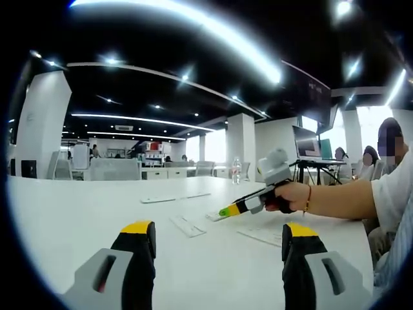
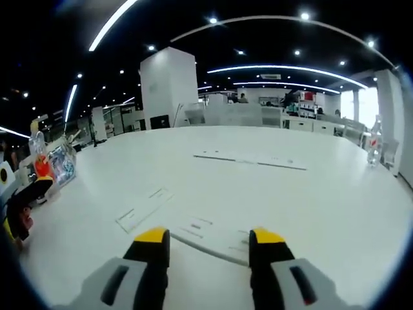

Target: Locate the socket holder cover, grip the socket holder cover, clip it into the socket holder slot.

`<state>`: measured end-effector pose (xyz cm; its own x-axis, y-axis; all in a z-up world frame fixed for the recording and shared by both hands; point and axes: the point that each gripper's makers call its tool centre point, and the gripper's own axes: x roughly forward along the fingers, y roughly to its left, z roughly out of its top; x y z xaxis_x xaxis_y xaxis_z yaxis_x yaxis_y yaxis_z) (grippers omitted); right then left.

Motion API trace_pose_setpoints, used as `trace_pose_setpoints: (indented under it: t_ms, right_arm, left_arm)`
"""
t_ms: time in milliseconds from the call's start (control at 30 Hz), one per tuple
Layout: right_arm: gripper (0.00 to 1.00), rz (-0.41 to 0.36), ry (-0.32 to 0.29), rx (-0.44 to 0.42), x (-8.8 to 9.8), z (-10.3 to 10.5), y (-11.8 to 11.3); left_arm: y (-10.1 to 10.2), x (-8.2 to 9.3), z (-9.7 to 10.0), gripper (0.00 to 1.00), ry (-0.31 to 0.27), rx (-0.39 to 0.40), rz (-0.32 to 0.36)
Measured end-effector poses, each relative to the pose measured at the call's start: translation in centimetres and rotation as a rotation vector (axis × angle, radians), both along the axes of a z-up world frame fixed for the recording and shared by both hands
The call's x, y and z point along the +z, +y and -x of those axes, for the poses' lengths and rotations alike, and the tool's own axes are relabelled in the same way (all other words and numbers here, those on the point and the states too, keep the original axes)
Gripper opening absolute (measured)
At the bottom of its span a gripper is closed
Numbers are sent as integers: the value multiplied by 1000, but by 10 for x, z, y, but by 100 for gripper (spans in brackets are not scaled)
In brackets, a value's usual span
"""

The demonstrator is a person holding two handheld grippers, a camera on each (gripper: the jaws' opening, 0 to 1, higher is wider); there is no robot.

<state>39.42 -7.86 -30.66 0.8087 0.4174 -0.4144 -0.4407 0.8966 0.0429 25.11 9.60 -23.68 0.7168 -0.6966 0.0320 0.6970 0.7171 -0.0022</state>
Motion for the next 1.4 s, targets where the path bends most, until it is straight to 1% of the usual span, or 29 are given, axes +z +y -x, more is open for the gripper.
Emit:
trace_pose_setpoints:
  t_ms: [133,233,333,400,433,533,633,700,733,767,867,1033,1100,1133,1167,1233,1300,1400]
  right_arm:
    - [51,2,-17,10,8,1,1]
    - [51,-2,-45,18,17,4,2]
    - [48,-9,-94,29,33,10,1]
    - [45,-35,-136,27,45,16,-4]
    - [44,-41,-146,25,49,18,-5]
    - [41,-53,-210,21,69,26,-19]
    - [39,-46,-247,11,81,36,-33]
    - [39,-66,-288,5,92,45,-43]
    - [39,-71,-297,6,96,47,-46]
    - [40,-91,-315,4,103,54,-51]
    - [41,-104,-363,-5,116,69,-69]
    - [51,-108,-416,2,123,88,-91]
    - [56,-107,-435,13,123,96,-95]
    - [61,-109,-447,28,124,99,-94]
    - [63,-115,-464,45,124,106,-96]
    - [64,-88,-491,69,123,113,-100]
    - [64,-81,-499,80,120,119,-104]
    - [63,-94,-506,108,117,124,-111]
  left_arm:
    - [0,0,-1,80,1,1,3]
    - [1,0,-1,81,3,2,4]
    - [1,0,-2,81,4,2,5]
    - [2,-1,-3,81,4,5,5]
    - [2,-1,-3,81,4,5,5]
    - [3,-1,-3,81,0,7,3]
    - [3,-1,-3,81,-4,8,0]
    - [3,-1,-4,81,-5,10,-2]
    - [4,-1,-4,81,-6,11,-3]
    - [4,-1,-4,81,-7,12,-3]
    - [5,-1,-5,81,-7,17,-5]
    - [6,-2,-6,81,-16,26,-19]
    - [7,-2,-7,82,-20,30,-23]
    - [7,-2,-7,82,-24,33,-26]
    - [7,-1,-7,82,-32,35,-27]
    - [8,1,-7,82,-42,36,-25]
    - [8,2,-7,82,-47,37,-25]
    - [8,2,-8,82,-54,39,-30]
